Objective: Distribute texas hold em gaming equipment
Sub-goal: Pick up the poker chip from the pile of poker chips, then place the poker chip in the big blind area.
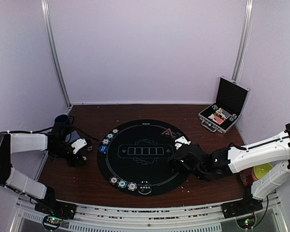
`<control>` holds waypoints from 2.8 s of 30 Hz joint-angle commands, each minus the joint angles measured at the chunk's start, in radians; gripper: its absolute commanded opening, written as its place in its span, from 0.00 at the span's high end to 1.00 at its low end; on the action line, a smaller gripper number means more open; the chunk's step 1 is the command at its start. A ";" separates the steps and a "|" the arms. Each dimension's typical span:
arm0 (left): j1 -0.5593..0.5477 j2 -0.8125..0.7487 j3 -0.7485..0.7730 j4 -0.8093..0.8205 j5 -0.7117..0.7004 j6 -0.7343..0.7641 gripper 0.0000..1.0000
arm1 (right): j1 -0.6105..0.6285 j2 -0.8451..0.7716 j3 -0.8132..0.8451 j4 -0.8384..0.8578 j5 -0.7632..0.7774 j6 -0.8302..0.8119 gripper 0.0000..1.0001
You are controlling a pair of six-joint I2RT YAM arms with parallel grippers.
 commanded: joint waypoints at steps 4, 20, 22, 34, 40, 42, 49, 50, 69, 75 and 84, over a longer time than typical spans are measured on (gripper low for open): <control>0.009 -0.003 0.026 0.025 0.011 -0.010 0.65 | 0.009 -0.014 0.005 -0.002 0.012 0.005 0.00; -0.021 -0.193 0.101 -0.122 0.077 -0.010 0.74 | 0.008 -0.010 0.001 0.004 0.027 0.008 0.00; -0.059 -0.194 0.135 -0.141 0.079 -0.017 0.74 | 0.009 -0.021 -0.005 0.008 0.032 0.008 0.00; -0.515 -0.059 0.387 -0.081 0.008 -0.141 0.73 | -0.042 -0.236 -0.088 0.024 0.151 0.046 0.00; -0.710 0.160 0.532 -0.082 0.021 -0.102 0.73 | -0.080 -0.369 -0.130 0.013 0.219 0.089 0.00; -0.763 0.230 0.584 -0.086 0.019 -0.084 0.73 | -0.092 -0.408 -0.141 0.007 0.229 0.099 0.00; -0.891 0.430 0.751 -0.080 0.030 -0.060 0.73 | -0.118 -0.510 -0.152 -0.041 0.272 0.130 0.00; -0.904 0.449 0.769 -0.072 0.027 -0.063 0.73 | -0.120 -0.522 -0.153 -0.046 0.278 0.133 0.00; -1.008 0.797 1.069 -0.001 -0.033 -0.287 0.74 | -0.129 -0.654 -0.150 -0.169 0.407 0.201 0.00; -1.032 0.885 1.153 -0.023 -0.103 -0.335 0.74 | -0.130 -0.687 -0.149 -0.203 0.436 0.230 0.00; -1.059 0.969 1.266 -0.077 -0.131 -0.374 0.75 | -0.131 -0.756 -0.169 -0.184 0.411 0.214 0.00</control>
